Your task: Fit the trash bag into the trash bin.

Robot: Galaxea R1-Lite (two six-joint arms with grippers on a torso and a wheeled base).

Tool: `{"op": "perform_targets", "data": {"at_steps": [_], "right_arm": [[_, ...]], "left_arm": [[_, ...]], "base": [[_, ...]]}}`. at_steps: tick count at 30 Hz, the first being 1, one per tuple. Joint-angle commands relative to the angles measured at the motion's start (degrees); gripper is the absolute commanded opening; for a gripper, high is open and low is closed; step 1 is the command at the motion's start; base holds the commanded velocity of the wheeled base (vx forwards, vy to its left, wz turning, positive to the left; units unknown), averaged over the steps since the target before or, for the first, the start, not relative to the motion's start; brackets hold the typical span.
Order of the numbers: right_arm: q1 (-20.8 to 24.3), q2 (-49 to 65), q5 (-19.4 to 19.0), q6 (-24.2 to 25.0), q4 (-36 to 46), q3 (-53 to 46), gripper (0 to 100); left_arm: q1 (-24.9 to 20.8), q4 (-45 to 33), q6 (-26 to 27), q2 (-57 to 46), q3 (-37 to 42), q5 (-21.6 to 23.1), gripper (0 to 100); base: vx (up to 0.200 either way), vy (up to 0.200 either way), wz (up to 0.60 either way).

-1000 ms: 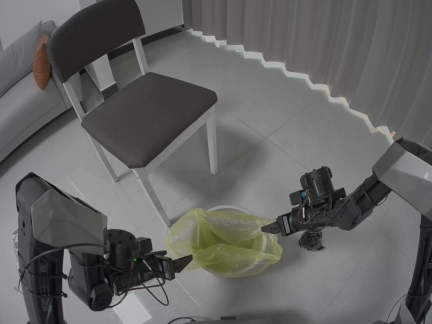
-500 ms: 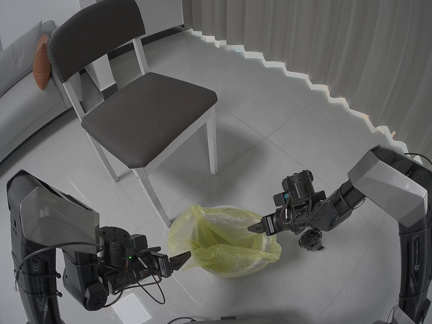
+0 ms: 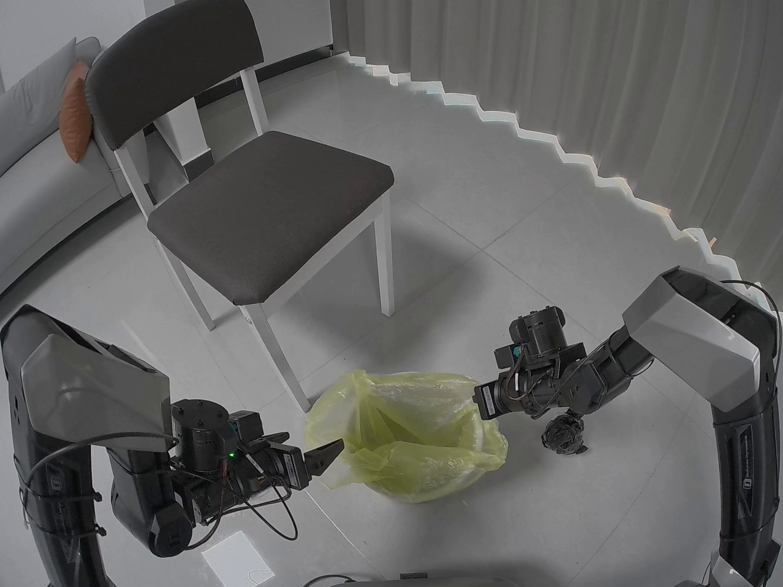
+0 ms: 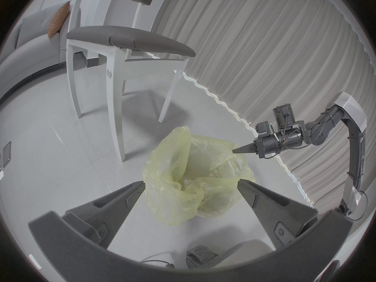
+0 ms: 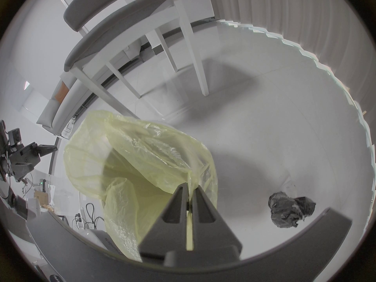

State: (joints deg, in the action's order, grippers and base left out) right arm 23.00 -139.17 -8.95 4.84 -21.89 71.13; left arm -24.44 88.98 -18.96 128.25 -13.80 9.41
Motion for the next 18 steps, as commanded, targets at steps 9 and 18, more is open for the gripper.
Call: {"op": "perform_targets", "data": {"at_steps": [9,18], "right_arm": [[-1.0,0.1,0.1,0.1,6.7,10.1,0],[-3.5,-2.3,0.1,-0.1,7.8,13.6,0]], "left_arm": [[0.2,1.0,0.0,-0.4,-0.4,-0.1,100],[0.1,1.0,0.0,0.6,-1.3,0.0,100]], "base": [[0.0,0.0,0.0],[0.0,0.0,0.0]]}}
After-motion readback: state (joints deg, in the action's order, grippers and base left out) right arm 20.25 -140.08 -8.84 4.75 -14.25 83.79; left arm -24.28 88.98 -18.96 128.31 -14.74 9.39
